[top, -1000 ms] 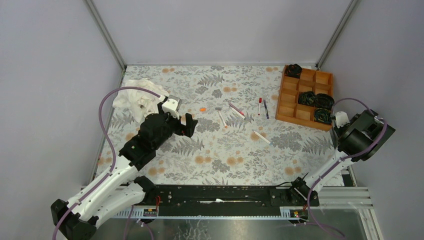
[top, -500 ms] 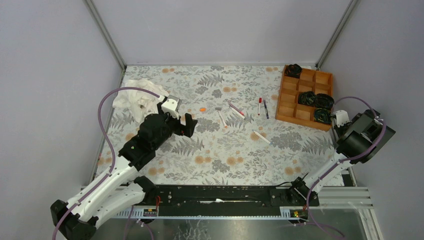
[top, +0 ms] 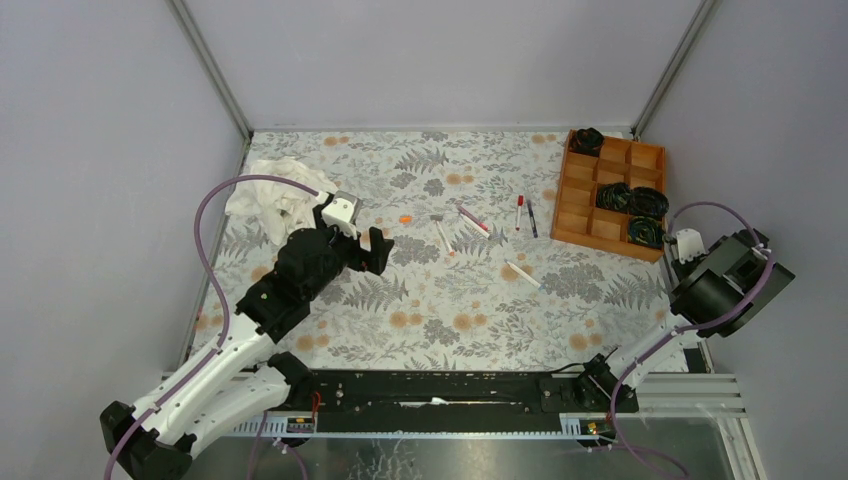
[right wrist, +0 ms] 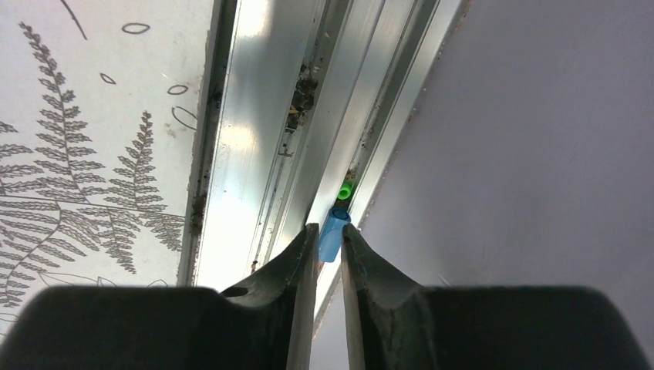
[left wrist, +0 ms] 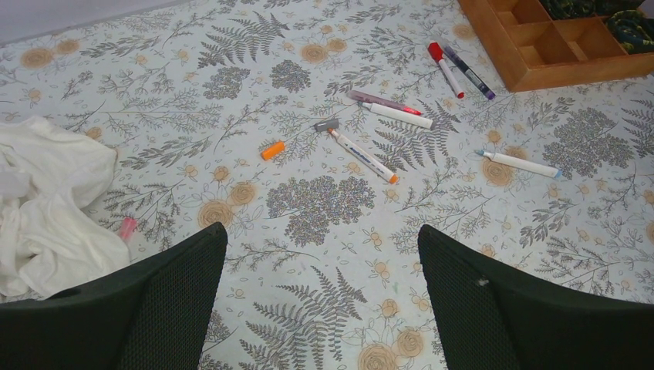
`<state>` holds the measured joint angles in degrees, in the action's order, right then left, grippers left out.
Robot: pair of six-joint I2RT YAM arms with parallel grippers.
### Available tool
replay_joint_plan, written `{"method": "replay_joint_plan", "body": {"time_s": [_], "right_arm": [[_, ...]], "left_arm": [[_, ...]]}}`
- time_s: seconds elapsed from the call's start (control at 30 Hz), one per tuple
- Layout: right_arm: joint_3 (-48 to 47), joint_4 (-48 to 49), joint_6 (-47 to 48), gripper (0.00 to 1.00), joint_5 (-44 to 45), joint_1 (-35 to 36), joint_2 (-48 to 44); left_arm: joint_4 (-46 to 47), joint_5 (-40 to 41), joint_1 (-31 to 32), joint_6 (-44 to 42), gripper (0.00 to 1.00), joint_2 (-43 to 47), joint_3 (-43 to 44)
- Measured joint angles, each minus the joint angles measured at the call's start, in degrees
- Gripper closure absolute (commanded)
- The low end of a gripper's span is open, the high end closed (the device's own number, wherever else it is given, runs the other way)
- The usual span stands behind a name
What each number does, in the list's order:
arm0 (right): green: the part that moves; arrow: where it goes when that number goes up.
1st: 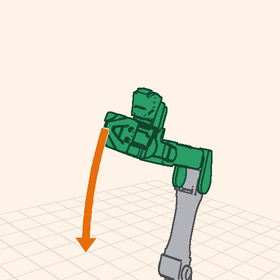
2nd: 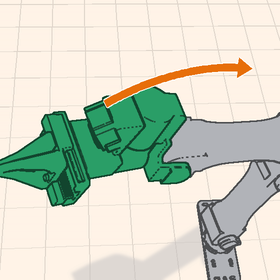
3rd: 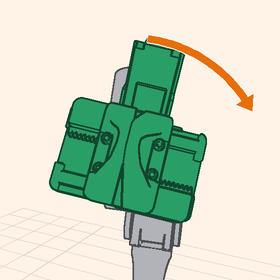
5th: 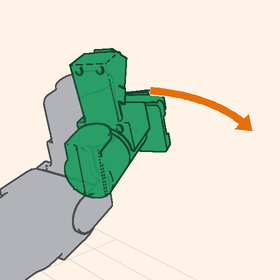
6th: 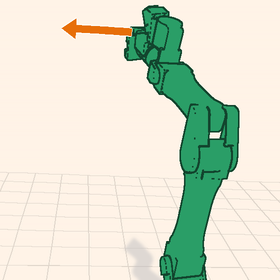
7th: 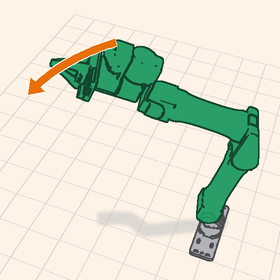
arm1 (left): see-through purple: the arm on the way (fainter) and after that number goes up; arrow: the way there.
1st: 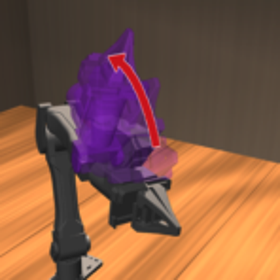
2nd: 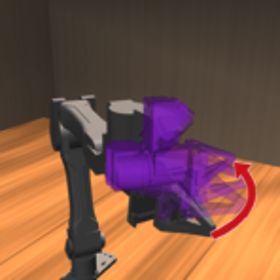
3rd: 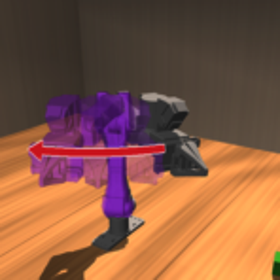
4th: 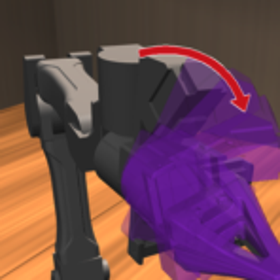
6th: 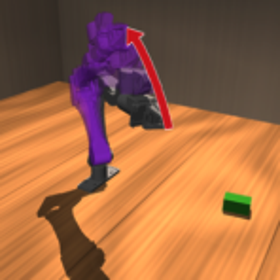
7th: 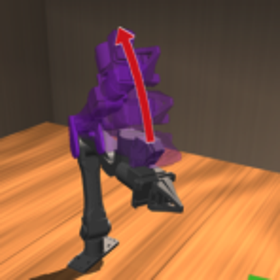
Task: Insert the pens into the pen caps
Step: Pick up the pen cap at the corner of the board.
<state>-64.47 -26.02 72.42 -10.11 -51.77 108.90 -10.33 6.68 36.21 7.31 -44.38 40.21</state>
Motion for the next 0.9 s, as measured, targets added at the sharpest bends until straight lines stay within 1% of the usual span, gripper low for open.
{"method": "replay_joint_plan", "body": {"time_s": [0.17, 0.43, 0.9], "right_arm": [[1.31, 2.49, 1.07, 0.72, 0.00, -0.35, -0.04], [3.72, 7.63, 1.20, 0.75, 0.15, -2.34, -0.20], [6.54, 9.25, 2.40, 0.72, 1.90, -3.15, -1.07]], "left_arm": [[0.00, -0.02, 0.00, -0.02, 0.03, 0.00, 0.00], [-0.02, -0.02, 0.00, -0.02, 0.03, 0.00, -0.24], [0.00, 0.00, 0.00, -0.20, 0.03, 0.00, -0.31]]}}
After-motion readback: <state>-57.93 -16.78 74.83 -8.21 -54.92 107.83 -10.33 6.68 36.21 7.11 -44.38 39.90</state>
